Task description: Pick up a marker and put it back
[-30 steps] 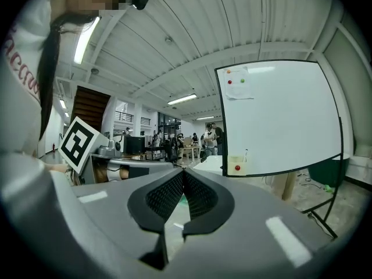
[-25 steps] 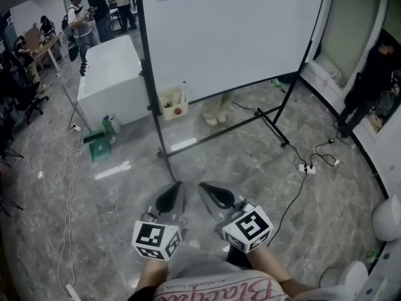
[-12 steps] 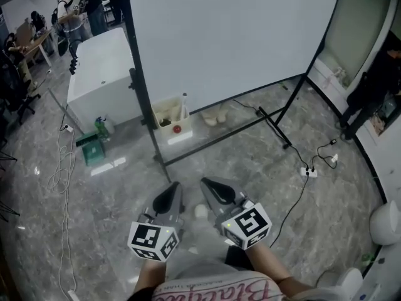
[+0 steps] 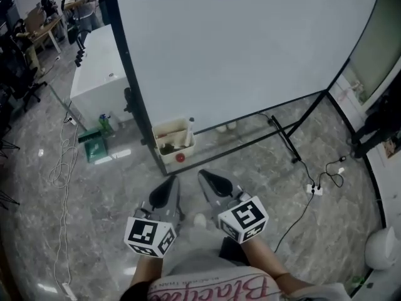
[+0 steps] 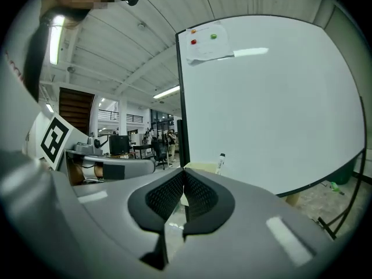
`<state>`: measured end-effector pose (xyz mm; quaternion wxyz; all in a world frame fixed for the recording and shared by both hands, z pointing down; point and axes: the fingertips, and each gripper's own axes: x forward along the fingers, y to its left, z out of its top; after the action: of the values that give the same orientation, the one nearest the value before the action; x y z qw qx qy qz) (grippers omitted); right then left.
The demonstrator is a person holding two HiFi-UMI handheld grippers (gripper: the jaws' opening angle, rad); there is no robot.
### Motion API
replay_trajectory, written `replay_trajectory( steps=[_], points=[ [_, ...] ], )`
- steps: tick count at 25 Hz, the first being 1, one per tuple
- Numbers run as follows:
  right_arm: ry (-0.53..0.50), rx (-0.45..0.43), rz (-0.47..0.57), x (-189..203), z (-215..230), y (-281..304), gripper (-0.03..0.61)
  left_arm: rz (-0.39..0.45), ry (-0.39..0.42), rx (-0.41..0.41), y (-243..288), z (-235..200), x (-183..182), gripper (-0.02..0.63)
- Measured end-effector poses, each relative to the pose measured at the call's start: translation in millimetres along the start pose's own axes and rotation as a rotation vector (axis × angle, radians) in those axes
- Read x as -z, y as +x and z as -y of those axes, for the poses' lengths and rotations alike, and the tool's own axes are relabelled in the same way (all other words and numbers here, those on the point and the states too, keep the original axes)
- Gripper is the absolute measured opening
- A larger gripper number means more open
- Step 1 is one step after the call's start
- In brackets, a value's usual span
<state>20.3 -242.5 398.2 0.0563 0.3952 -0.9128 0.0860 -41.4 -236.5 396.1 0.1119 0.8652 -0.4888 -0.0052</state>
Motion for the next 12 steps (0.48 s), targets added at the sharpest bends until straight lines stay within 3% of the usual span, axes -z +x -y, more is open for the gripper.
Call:
replay_trajectory(
  steps=[3,7,12],
  points=[
    [-0.013,-0.032,0.001,-3,11,15,0.002,0.018,0.022,-0.019,15,-6,-6,0.0],
    [-0.001,-0.059,-0.012,-5,28,38,0.068,0.035,0.035,-0.049,33,-17,-16,0.0],
    [0.102,-0.062,-0.03,2,56,66,0.127,0.029,0.036,-0.076,49,-30,-17,0.0]
  ],
)
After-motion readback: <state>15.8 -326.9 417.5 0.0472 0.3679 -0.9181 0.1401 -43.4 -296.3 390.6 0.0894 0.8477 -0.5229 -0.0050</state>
